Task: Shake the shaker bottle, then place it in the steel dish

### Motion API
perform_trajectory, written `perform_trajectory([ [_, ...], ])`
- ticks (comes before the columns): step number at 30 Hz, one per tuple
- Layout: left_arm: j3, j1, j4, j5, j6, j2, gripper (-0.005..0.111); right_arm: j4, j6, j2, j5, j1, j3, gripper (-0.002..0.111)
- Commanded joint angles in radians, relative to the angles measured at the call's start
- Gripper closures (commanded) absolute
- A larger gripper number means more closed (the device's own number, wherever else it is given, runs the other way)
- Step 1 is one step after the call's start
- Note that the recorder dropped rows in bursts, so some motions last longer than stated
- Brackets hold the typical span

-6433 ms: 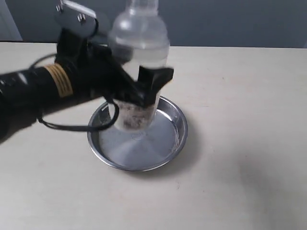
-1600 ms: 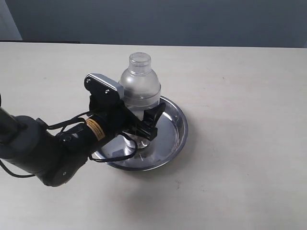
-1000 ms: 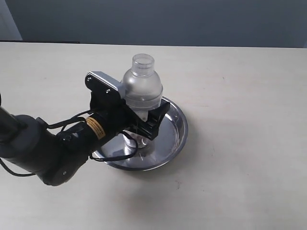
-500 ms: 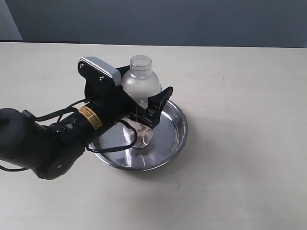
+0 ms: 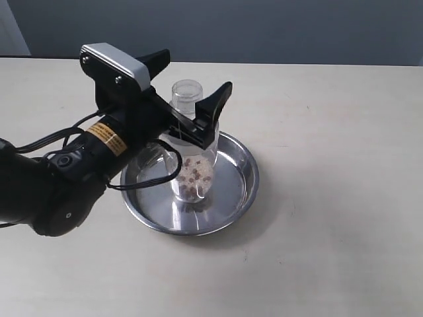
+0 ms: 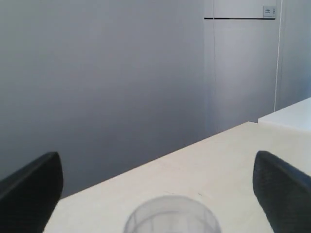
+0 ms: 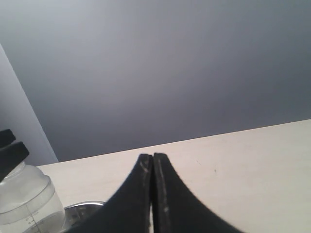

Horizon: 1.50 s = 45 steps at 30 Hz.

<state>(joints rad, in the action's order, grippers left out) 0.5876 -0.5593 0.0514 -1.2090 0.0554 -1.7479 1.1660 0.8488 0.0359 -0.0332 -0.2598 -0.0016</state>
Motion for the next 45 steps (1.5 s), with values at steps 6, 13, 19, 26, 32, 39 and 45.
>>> perform_trajectory([
  [6,0.003,0.009,0.026,-0.001,0.045,0.074,0.001,-0.001,0.004,-0.002,-0.006,0.003,0.002,0.109],
  [13,0.003,0.009,0.048,0.017,0.129,0.206,0.002,-0.001,0.004,-0.002,-0.004,0.003,0.002,0.109],
  [19,0.003,0.009,0.184,0.433,0.369,0.516,0.026,-0.001,0.004,-0.002,-0.004,0.003,0.002,0.109],
  [26,-0.006,0.009,0.566,0.964,0.699,0.96,0.105,-0.001,0.004,-0.002,0.0,0.003,0.002,0.109],
  [32,-0.066,0.009,0.691,1.044,0.759,1.143,0.105,-0.001,0.004,-0.002,-0.002,0.003,0.002,0.109],
  [39,-0.216,0.009,0.725,0.962,0.77,1.231,0.105,-0.001,0.004,-0.002,-0.002,0.003,0.002,0.109],
  [45,-0.374,0.241,0.346,1.111,0.373,1.365,0.105,-0.001,0.004,-0.002,-0.004,0.003,0.002,0.109],
])
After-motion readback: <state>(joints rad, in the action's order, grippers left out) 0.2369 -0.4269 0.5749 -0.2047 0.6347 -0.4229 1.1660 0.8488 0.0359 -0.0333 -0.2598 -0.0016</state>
